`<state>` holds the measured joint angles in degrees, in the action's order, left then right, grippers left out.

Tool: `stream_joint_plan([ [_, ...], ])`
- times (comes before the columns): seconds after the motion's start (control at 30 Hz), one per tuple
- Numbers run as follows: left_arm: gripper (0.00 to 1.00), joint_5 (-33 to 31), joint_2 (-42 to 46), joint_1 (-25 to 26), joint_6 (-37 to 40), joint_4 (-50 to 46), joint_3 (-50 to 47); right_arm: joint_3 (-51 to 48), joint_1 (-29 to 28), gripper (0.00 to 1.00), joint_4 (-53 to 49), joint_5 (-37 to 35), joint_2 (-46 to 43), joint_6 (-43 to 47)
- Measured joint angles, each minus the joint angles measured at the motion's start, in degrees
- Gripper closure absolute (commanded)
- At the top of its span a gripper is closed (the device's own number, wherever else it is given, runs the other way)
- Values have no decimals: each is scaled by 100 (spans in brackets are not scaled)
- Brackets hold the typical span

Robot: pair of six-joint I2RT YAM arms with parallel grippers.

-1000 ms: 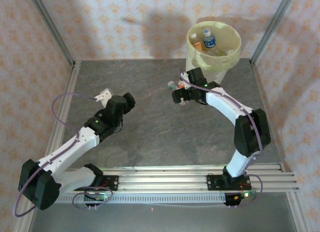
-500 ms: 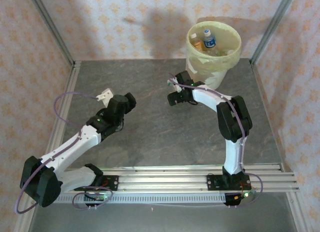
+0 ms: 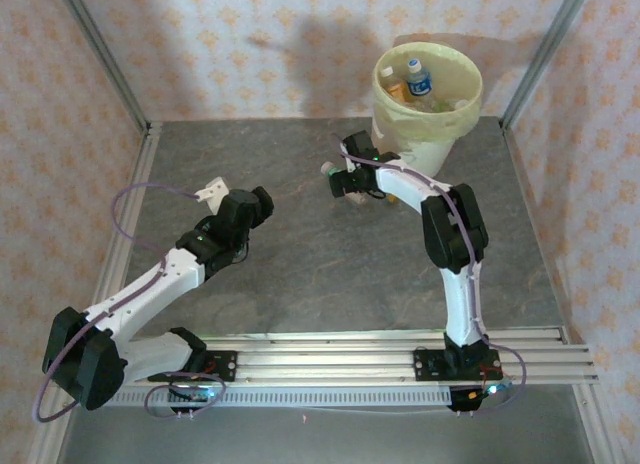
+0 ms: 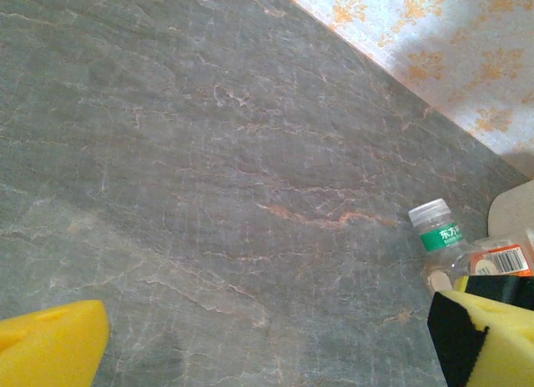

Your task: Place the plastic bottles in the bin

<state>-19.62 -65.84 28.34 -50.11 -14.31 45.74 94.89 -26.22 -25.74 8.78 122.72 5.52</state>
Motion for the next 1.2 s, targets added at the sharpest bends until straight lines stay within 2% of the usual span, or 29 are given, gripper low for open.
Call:
stream_joint_plan([
  [0.23,0,0,0,-2,0,-2,24,345,-42,18,-210,72,387,-127],
  [0.5,0,13,0,-2,0,-2,24,444,-205,41,-387,42,553,-192],
  [0.63,0,13,0,-2,2,-2,24,337,-225,49,-278,44,474,-249],
  [0.9,0,127,-17,-7,9,42,24,-546,-225,54,-2,151,-660,-251],
  [1.2,0,955,-190,-13,267,730,120,-846,-225,55,391,262,-2081,-184],
])
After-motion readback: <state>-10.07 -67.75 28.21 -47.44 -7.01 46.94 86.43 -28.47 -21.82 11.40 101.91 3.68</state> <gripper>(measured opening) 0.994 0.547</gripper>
